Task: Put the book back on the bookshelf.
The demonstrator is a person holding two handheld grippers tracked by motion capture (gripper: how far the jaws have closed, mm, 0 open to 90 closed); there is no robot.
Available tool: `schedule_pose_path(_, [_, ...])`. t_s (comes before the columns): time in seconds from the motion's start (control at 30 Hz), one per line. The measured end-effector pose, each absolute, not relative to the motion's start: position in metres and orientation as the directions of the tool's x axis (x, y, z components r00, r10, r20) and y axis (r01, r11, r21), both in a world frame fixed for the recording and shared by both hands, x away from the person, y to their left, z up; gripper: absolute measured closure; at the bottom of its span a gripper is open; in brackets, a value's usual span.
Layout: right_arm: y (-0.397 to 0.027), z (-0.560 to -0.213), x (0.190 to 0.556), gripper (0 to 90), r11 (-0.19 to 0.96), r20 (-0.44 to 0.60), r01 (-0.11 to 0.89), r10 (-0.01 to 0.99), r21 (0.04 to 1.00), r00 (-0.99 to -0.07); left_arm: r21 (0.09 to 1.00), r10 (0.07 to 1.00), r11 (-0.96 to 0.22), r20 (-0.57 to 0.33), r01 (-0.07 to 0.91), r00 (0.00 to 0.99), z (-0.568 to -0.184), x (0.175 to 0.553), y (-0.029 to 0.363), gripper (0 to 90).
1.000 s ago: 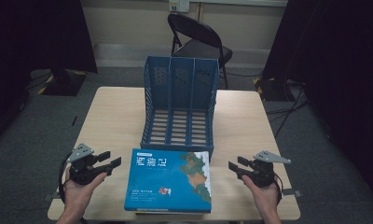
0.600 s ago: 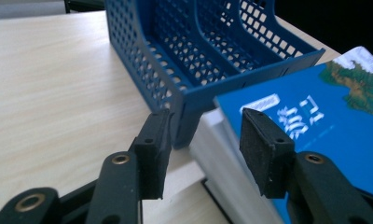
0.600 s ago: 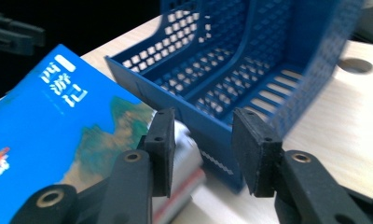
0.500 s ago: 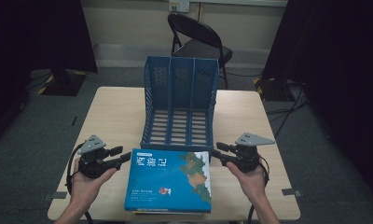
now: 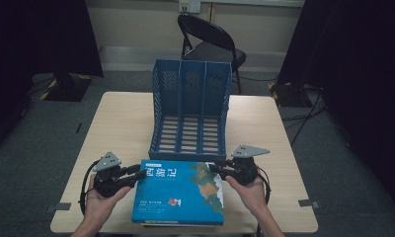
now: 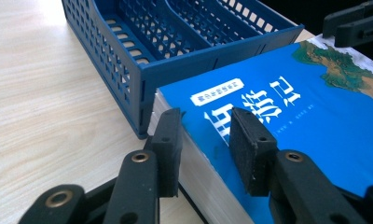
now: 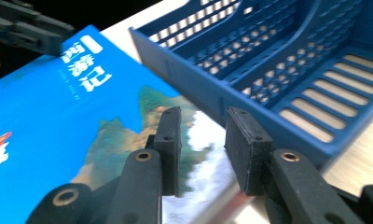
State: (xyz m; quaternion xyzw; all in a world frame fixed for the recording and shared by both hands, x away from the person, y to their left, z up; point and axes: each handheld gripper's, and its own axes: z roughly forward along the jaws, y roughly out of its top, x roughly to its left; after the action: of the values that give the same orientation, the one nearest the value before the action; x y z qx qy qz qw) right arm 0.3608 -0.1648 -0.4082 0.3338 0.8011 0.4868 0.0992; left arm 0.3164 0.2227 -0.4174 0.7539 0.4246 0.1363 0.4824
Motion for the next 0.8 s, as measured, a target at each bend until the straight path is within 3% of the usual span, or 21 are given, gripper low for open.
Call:
schedule_pose_path(0.17, [-0.1589,-0.4067,0.36,61.0,0.33,0.109,0.41,0.651,0.851,-0.751,0.839,0.758,-0.136,-0.254,0.527,0.601,-0.4208,0.3179,0.2263,64.3])
schedule_pose_path(0.33, [-0.1641,-0.4084,0.3653,55.3,0.316,0.115,0.429,0.678,0.846,-0.726,0.842,0.758,-0.162,-0.228,0.514,0.611,-0.4197,0.3174,0.2254,64.2])
schedule_pose_path(0.47, [-0.1668,-0.4122,0.369,59.2,0.31,0.158,0.45,0.651,0.838,-0.742,0.831,0.758,-0.164,-0.239,0.531,0.607,-0.4181,0.3189,0.2252,64.3])
schedule_pose_path(0.8, [-0.1666,-0.4122,0.3641,65.0,0.335,0.13,0.442,0.657,0.832,-0.742,0.821,0.749,-0.153,-0.266,0.55,0.606,-0.4187,0.3227,0.2253,65.3])
